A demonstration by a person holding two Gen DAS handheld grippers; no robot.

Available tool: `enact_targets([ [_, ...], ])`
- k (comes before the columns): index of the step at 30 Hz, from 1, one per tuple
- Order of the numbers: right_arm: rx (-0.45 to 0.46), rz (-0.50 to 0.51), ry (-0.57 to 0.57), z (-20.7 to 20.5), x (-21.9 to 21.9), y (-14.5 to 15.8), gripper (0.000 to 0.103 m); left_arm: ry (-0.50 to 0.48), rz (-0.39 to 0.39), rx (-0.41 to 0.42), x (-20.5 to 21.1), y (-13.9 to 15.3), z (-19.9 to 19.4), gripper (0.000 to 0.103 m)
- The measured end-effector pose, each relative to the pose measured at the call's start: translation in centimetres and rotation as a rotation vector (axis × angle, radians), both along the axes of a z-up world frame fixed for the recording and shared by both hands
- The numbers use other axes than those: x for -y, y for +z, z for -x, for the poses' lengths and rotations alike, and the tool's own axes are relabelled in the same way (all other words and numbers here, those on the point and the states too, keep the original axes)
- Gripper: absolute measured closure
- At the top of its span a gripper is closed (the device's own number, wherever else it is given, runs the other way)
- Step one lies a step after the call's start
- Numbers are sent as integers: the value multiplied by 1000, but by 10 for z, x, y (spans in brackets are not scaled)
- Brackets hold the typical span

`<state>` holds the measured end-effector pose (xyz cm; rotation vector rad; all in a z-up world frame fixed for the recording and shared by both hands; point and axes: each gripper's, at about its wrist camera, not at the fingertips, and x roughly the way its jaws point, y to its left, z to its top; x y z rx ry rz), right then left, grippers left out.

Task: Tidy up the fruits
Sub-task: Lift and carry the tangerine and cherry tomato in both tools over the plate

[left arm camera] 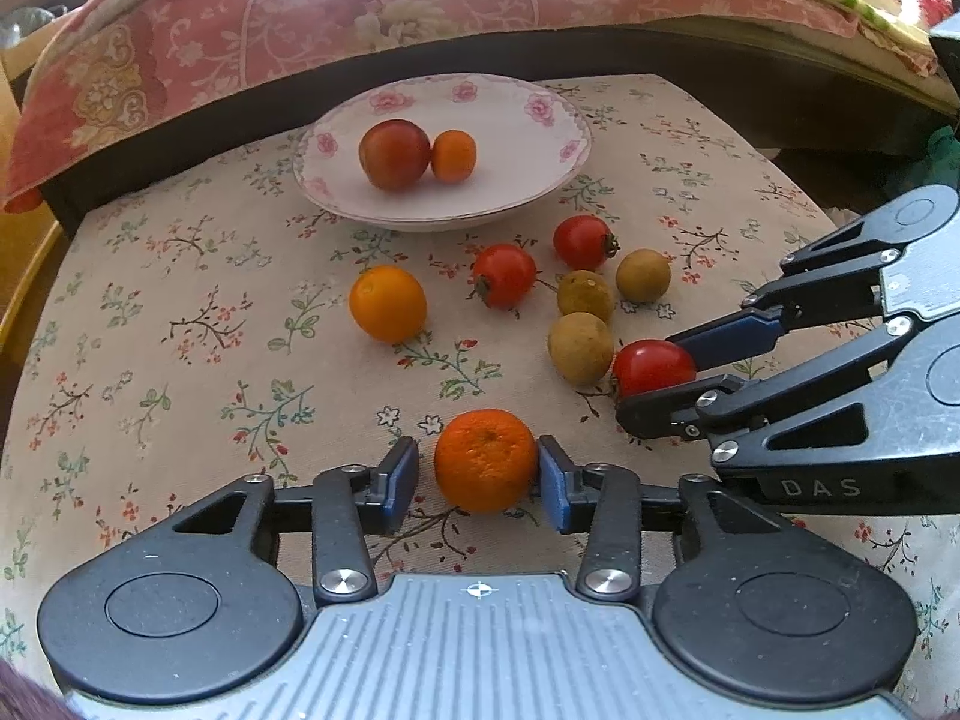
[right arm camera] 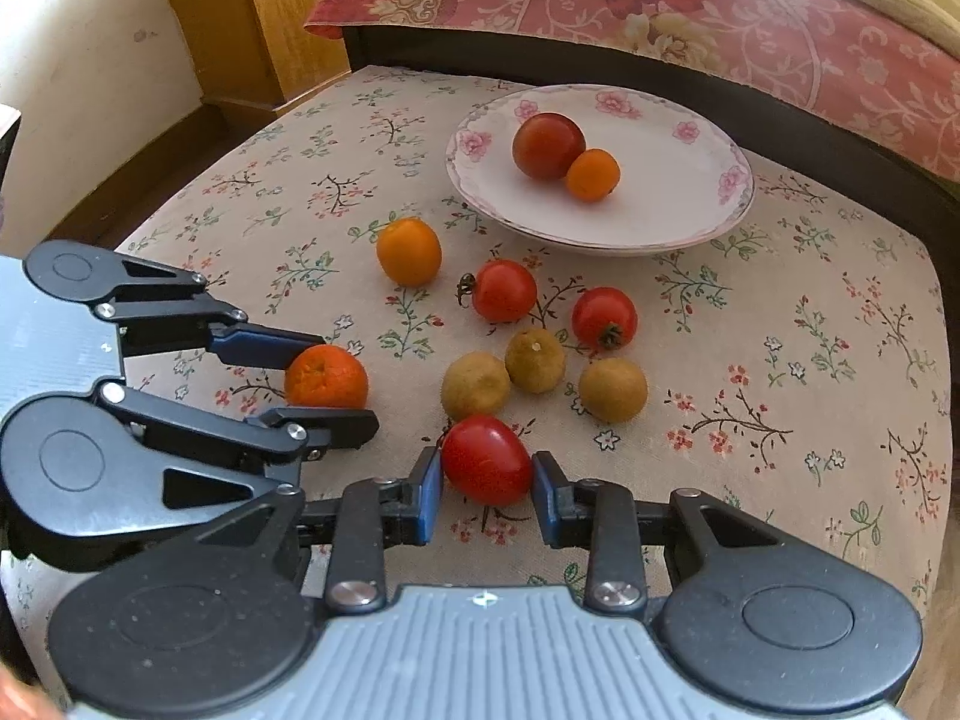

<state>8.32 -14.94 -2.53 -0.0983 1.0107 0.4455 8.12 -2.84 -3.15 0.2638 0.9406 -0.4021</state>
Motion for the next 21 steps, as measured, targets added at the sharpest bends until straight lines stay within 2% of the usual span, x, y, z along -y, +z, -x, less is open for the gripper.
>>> enact_targets([
  [3,-2,3,-5,0,0,0,68,3,-4,2,0,0,1,50],
  [8,12,38,-4,2,-3,1,68,-6,-7,1,4,1,2,59],
  [21,44,66,-33,5,-3,10,68,12,-9,20,5,10,0,60],
])
